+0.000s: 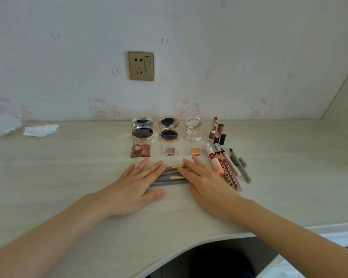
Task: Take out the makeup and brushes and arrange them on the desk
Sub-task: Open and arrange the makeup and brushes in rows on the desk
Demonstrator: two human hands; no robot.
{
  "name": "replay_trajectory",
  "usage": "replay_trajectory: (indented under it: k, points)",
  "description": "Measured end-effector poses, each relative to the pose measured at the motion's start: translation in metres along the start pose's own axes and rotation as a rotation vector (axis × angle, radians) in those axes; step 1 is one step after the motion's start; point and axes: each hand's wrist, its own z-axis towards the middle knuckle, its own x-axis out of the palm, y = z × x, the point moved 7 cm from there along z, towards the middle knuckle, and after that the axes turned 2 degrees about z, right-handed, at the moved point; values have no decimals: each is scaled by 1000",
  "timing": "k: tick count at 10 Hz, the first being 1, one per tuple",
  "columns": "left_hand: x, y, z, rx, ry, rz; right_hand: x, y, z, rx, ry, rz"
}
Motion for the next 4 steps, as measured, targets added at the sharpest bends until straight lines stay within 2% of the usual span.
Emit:
replay_trajectory:
  k: [2,4]
  points:
    - [-3,-1,1,20,13,22,-1,-2,-7,22,0,-3]
    - [-12,-4,-4,39,-60,-11,-17,-1,-13,55,-61,58]
